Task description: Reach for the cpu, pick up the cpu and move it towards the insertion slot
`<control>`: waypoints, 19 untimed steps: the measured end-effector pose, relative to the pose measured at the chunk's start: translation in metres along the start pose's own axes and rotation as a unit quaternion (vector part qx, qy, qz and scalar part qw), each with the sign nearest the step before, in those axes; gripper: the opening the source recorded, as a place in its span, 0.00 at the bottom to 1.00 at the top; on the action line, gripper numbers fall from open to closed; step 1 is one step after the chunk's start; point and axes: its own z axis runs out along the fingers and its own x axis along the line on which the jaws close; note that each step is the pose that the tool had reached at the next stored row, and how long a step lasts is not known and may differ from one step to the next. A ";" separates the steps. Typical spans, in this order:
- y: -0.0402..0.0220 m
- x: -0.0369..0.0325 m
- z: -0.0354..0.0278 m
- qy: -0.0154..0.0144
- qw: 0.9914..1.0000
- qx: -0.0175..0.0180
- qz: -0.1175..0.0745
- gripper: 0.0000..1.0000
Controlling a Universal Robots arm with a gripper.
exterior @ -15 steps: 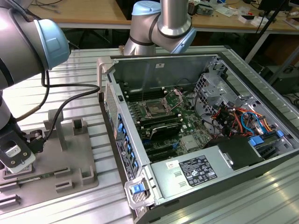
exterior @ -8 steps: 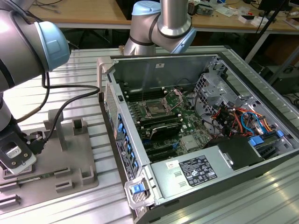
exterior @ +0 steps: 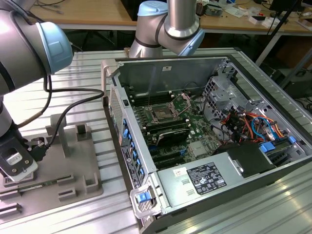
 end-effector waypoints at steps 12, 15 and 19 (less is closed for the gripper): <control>0.0004 0.0001 -0.0098 0.000 1.000 0.000 0.000 0.55; 0.0005 0.0002 -0.0118 0.000 1.000 0.000 0.000 0.55; 0.0005 0.0002 -0.0119 0.000 1.000 0.000 0.000 0.55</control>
